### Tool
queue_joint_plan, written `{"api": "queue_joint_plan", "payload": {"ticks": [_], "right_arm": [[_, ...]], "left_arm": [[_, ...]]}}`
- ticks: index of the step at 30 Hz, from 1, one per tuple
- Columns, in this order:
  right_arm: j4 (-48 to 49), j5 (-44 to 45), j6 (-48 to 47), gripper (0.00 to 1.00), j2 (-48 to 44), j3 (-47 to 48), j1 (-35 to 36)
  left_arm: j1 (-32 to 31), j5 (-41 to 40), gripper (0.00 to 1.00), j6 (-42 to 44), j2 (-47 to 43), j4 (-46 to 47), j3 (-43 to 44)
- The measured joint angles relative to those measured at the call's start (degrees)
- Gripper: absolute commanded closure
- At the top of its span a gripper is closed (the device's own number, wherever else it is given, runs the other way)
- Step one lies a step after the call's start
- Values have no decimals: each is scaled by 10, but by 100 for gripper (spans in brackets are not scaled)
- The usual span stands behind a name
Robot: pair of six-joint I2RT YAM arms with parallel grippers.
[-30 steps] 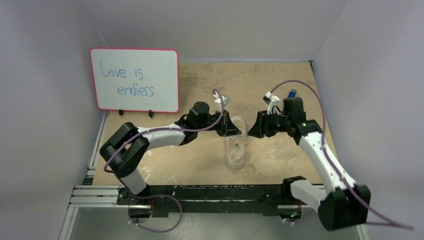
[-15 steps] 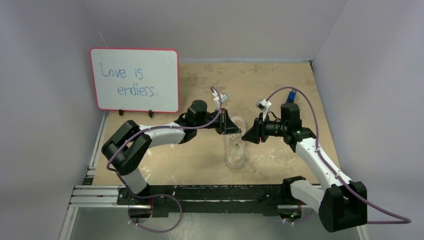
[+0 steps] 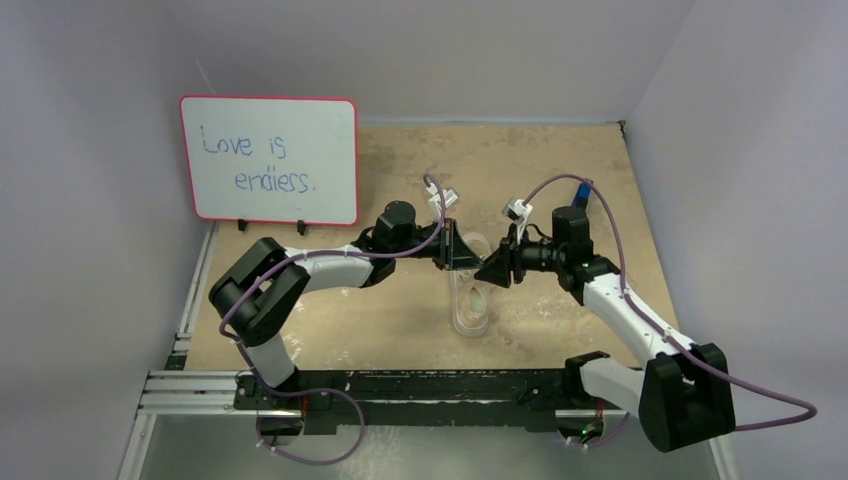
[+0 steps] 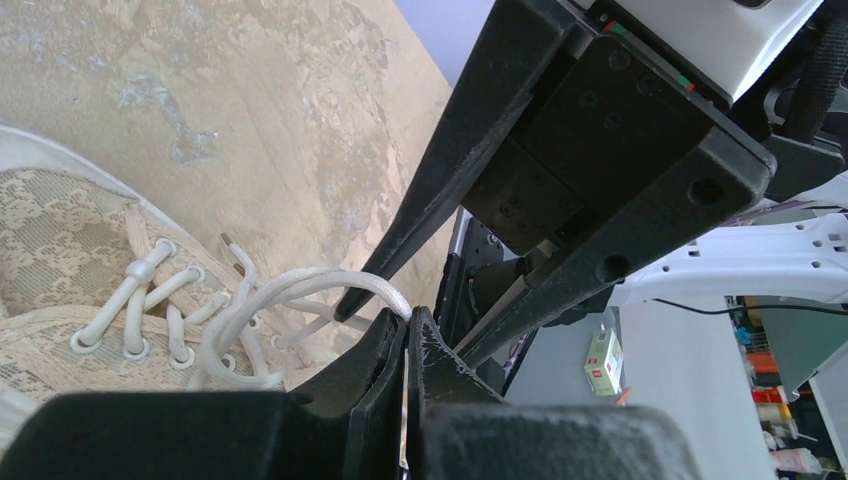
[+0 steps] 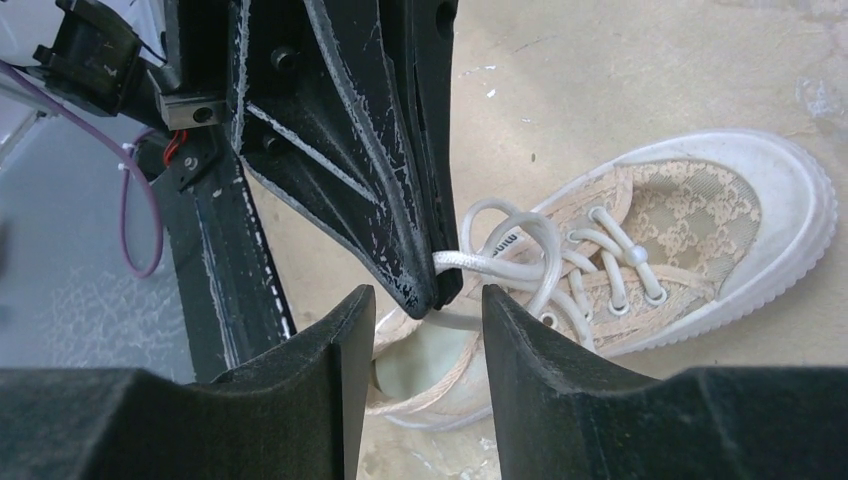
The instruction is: Tie the shoes
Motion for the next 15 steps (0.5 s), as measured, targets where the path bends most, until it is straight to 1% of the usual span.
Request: {"api": "queue_joint_plan", "payload": {"ticks": [3, 5, 6, 7, 8, 9, 11, 15], "right_arm": [[9, 11, -2, 55, 3, 0, 5], [10, 16, -7, 60, 3, 0, 5], [12, 18, -9, 72, 3, 0, 6], [13, 18, -11, 88, 4, 0, 8], [14, 17, -11, 100, 6, 0, 9], [15, 18, -12, 100, 8, 0, 11], [6, 25, -2, 100, 14, 1, 13], [-35, 39, 45, 100, 25, 15, 13]], "left_arm": [[0, 0, 100, -3, 0, 4, 0], [0, 1, 100, -5, 0, 5, 0], [0, 1, 100, -5, 0, 5, 0], [0, 0, 100, -5, 0, 5, 0], [0, -1, 100, -4, 0, 5, 0], [0, -3, 98, -5, 0, 4, 0], [7, -5, 83, -1, 0, -5, 2], [9, -25, 62, 28, -14, -68, 7]]}}
